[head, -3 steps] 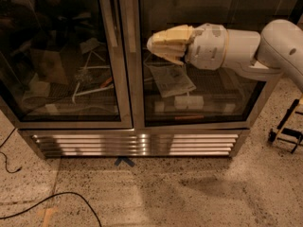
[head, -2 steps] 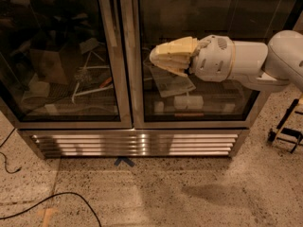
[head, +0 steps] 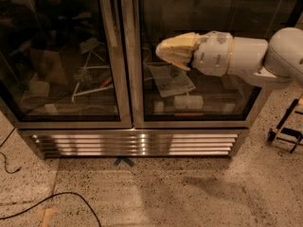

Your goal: Pick orange can from top drawer and place on counter

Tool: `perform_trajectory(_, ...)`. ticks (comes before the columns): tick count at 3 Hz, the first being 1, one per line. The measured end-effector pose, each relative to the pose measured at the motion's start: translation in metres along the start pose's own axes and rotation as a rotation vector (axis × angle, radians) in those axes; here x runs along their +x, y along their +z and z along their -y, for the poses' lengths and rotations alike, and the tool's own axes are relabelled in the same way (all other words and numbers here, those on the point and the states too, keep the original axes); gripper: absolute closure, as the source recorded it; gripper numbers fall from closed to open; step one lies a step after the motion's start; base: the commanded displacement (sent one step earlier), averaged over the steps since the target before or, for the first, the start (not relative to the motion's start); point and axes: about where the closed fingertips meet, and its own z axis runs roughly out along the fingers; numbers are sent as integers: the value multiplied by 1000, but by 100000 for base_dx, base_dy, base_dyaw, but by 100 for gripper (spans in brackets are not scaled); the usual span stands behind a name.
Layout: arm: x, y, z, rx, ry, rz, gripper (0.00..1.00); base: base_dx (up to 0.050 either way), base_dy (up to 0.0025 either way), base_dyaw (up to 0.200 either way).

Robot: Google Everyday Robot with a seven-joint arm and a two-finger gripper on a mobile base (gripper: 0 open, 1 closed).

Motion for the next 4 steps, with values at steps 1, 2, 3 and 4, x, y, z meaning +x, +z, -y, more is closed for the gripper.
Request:
perform_trajectory(1,69,26,-20,-63,8,-131,100,0,0,0)
perform_trajectory(2,113,55,-29,-89,9,-205,100,0,0,0)
perform_trajectory(3,154,88,-33,-115,-2,-268,100,0,0,0)
perform_trajectory(4,189,110,-28,-132,-17,-315,100,0,0,0)
